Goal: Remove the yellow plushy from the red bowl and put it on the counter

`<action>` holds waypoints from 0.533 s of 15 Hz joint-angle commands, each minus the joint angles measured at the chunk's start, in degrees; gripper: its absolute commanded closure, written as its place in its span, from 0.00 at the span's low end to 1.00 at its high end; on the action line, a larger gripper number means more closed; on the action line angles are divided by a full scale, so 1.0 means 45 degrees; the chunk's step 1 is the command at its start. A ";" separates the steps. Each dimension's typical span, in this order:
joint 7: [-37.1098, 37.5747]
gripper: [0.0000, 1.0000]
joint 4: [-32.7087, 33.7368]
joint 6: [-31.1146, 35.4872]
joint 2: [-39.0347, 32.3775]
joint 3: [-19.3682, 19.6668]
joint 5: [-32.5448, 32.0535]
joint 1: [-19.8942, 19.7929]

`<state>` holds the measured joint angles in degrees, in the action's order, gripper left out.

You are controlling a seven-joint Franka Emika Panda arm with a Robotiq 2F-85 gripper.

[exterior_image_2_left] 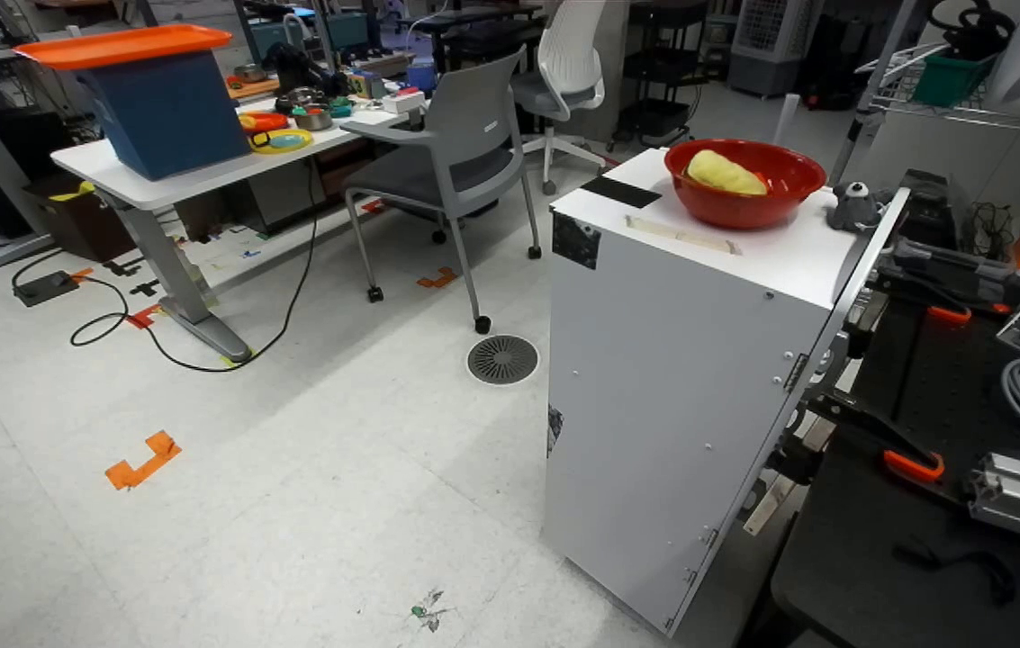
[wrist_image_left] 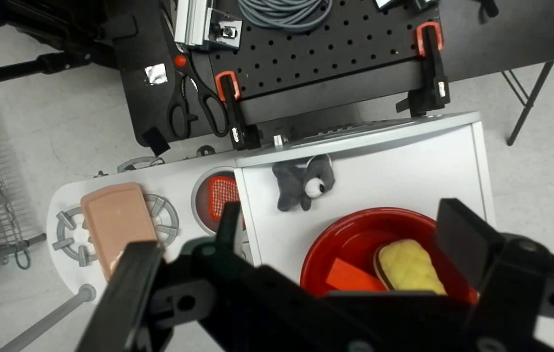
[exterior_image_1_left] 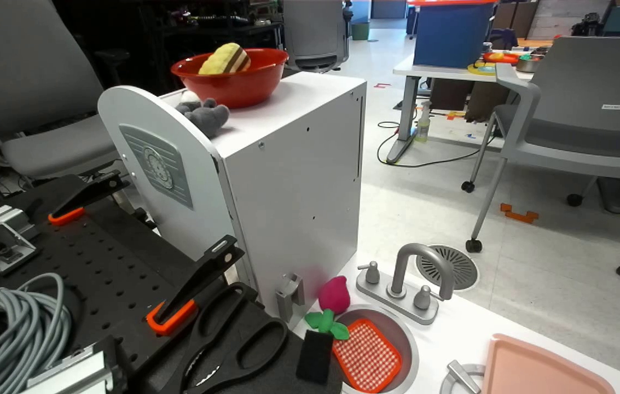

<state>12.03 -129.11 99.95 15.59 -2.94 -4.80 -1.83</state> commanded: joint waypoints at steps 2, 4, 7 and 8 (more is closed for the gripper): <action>0.0022 0.00 0.0479 -0.0299 -0.0432 -0.0002 -0.0251 0.0117; 0.0260 0.00 0.0214 0.0529 -0.0186 -0.0022 -0.0387 0.0098; 0.0180 0.00 -0.0053 0.1676 0.0086 0.0032 -0.0429 0.0079; 0.0123 0.00 -0.0108 0.1965 0.0135 0.0068 -0.0300 0.0079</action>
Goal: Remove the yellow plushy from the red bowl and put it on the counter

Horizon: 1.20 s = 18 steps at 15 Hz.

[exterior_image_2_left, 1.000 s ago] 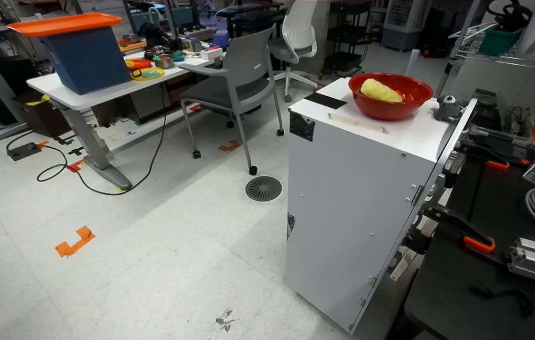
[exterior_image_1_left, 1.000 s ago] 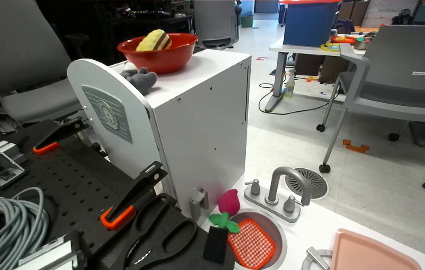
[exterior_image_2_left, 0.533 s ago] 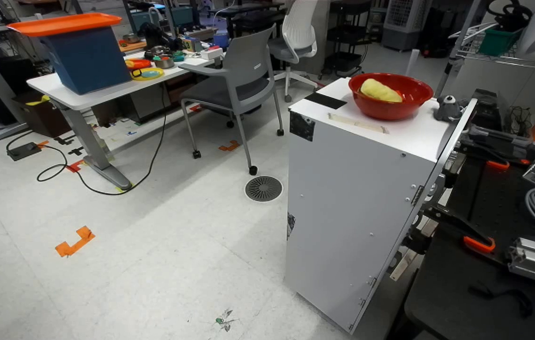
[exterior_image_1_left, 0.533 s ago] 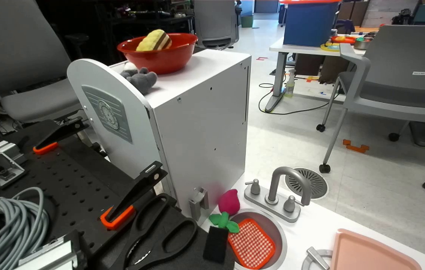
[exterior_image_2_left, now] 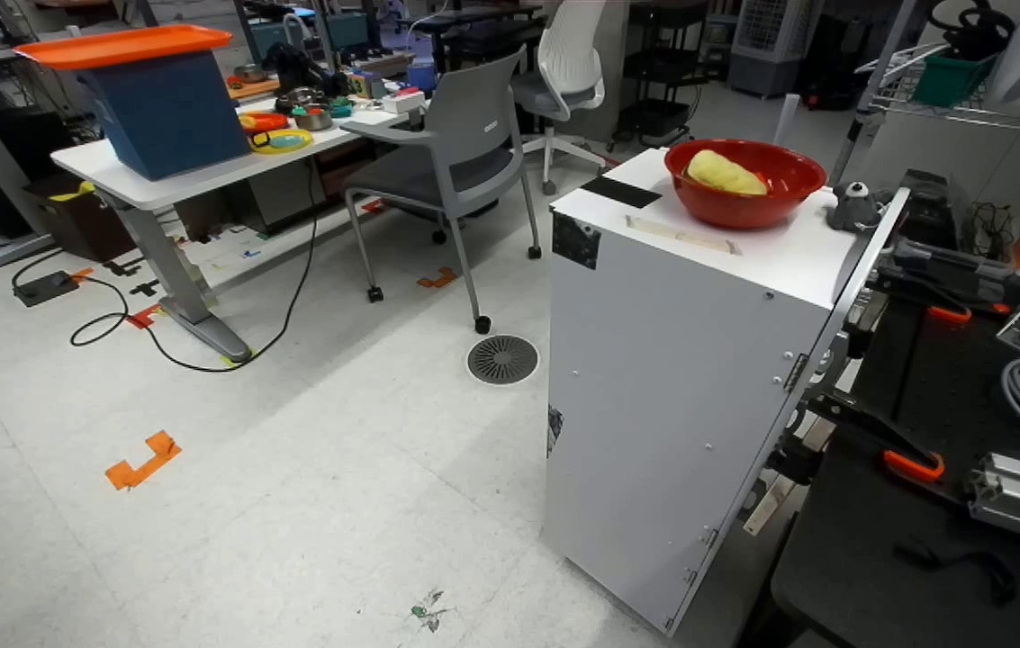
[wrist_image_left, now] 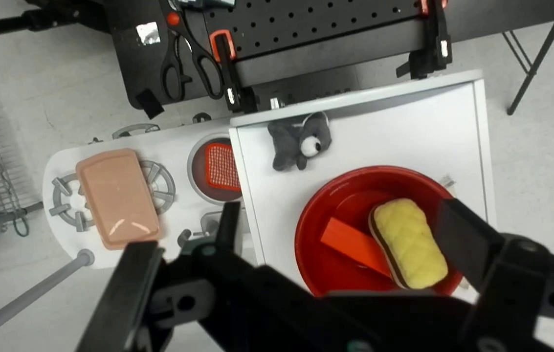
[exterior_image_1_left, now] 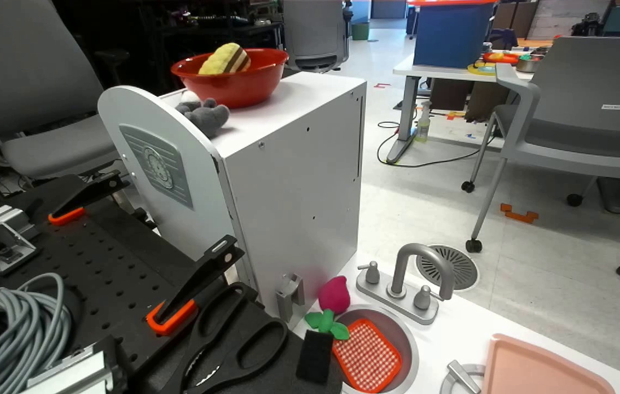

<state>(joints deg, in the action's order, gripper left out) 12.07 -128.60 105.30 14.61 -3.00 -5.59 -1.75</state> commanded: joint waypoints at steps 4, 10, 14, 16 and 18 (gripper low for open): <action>-0.0029 0.00 -0.0034 0.0684 0.0122 0.0100 0.0048 0.0071; -0.0005 0.00 -0.0063 0.0579 -0.0189 0.0139 -0.0069 0.0001; 0.0450 0.00 0.0489 0.0155 -0.1564 0.0084 -0.0130 0.0025; 0.0440 0.00 0.0729 0.0069 -0.2156 0.0130 -0.0034 0.0079; 0.0505 0.00 0.0952 0.0006 -0.2628 0.0183 0.0054 0.0103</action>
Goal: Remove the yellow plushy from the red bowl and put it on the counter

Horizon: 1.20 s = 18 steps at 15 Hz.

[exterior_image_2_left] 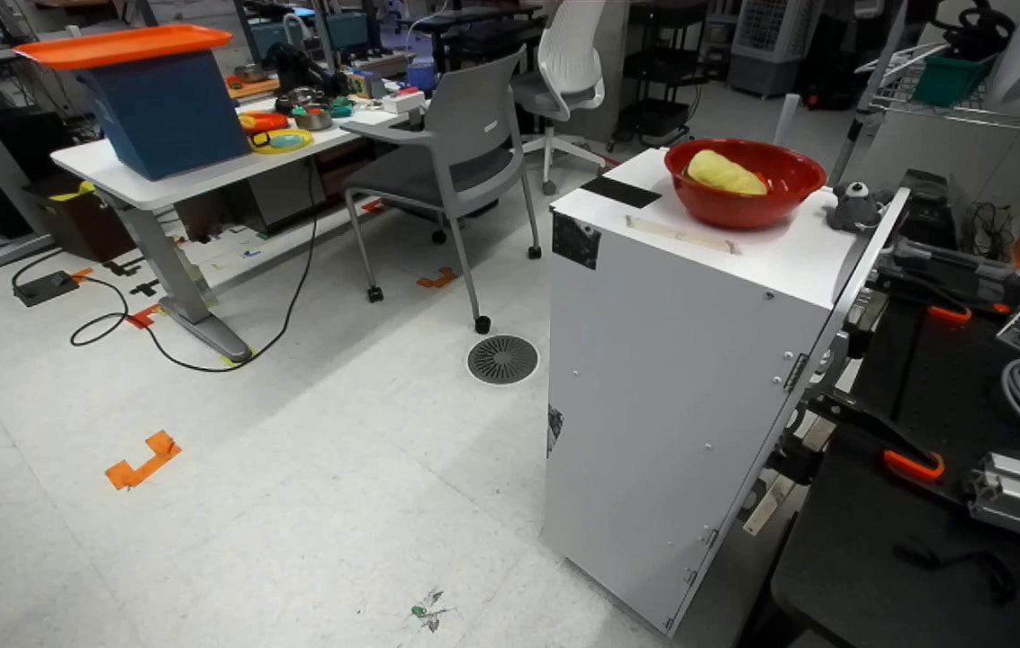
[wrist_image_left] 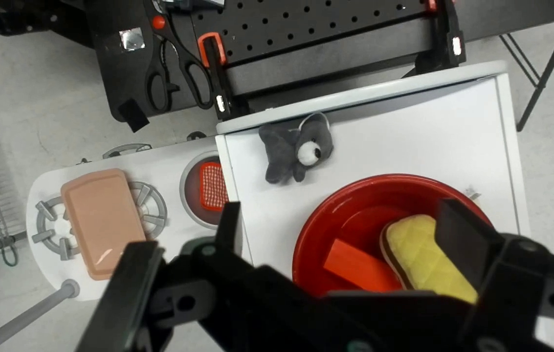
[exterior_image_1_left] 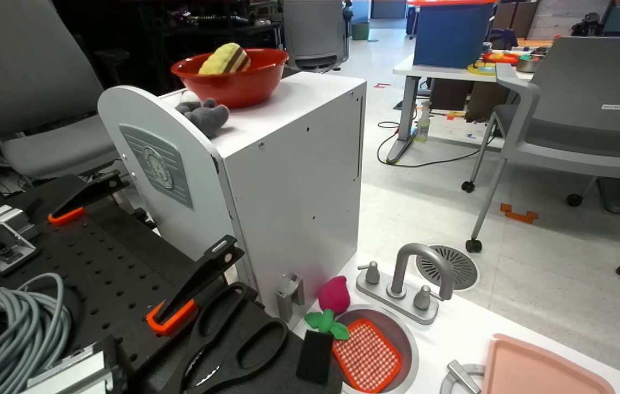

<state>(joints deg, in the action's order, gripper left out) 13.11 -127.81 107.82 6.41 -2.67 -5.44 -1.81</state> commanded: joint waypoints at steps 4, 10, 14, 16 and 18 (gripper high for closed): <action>0.1111 0.00 0.0913 0.0097 -0.1122 0.0173 0.0115 0.0149; -0.1325 0.00 0.0529 0.3146 -0.0664 0.0196 0.2797 0.0290; -0.0602 0.00 0.0658 0.2720 -0.0950 0.0197 0.2150 0.0264; 0.0600 0.00 0.0955 0.1822 -0.1271 0.0229 0.1690 0.0192; 0.1884 0.00 0.1196 0.1056 -0.1690 0.0247 0.1029 0.0194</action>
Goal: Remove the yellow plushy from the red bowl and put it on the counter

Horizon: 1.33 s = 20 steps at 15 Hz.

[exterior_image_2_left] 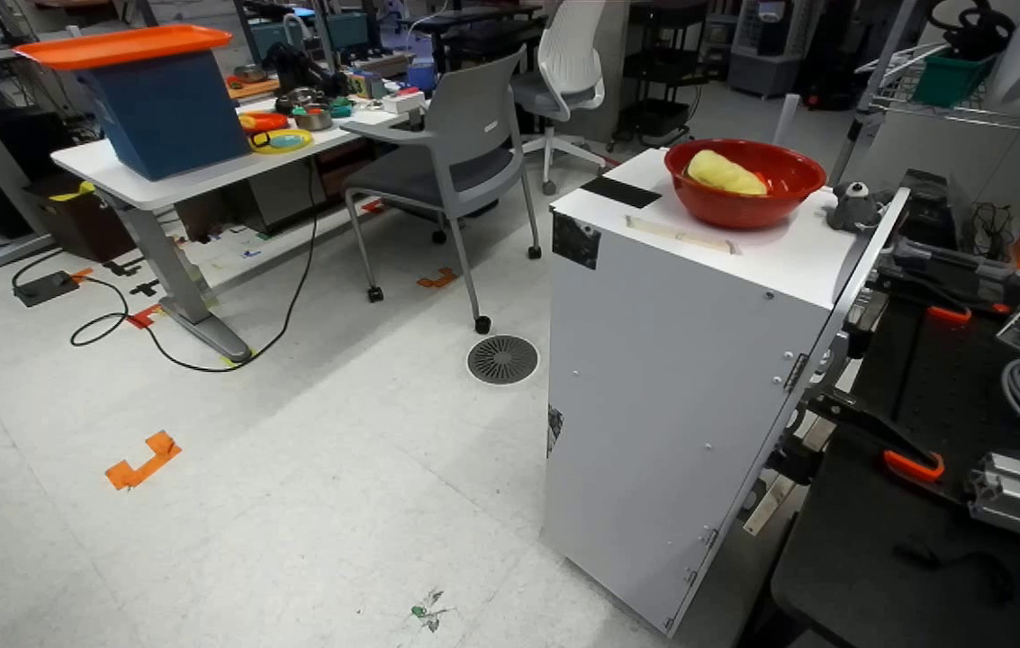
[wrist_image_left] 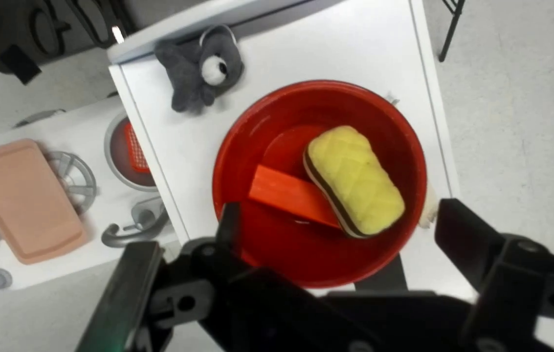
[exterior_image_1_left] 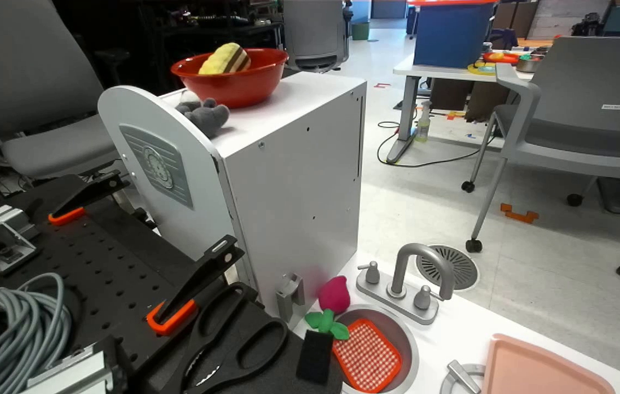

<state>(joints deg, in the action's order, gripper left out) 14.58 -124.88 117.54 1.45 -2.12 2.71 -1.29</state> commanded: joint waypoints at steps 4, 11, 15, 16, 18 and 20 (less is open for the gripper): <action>0.2753 0.00 0.1062 -0.2229 -0.1398 0.0239 -0.1112 0.0157; 0.3982 0.00 0.1755 -0.2608 -0.2091 0.0379 -0.1131 0.0335; 0.2913 0.00 0.1423 -0.1205 -0.1701 0.0248 -0.1649 0.0517; 0.2631 0.00 0.1378 -0.0872 -0.1669 0.0222 -0.1825 0.0583; 0.2214 0.00 0.1371 -0.0291 -0.1696 0.0196 -0.1714 0.0673; 0.2440 0.00 0.1510 -0.0484 -0.1919 0.0271 -0.1591 0.0728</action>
<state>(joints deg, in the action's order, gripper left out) 25.59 -118.17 115.52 -7.18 -1.44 -4.53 1.48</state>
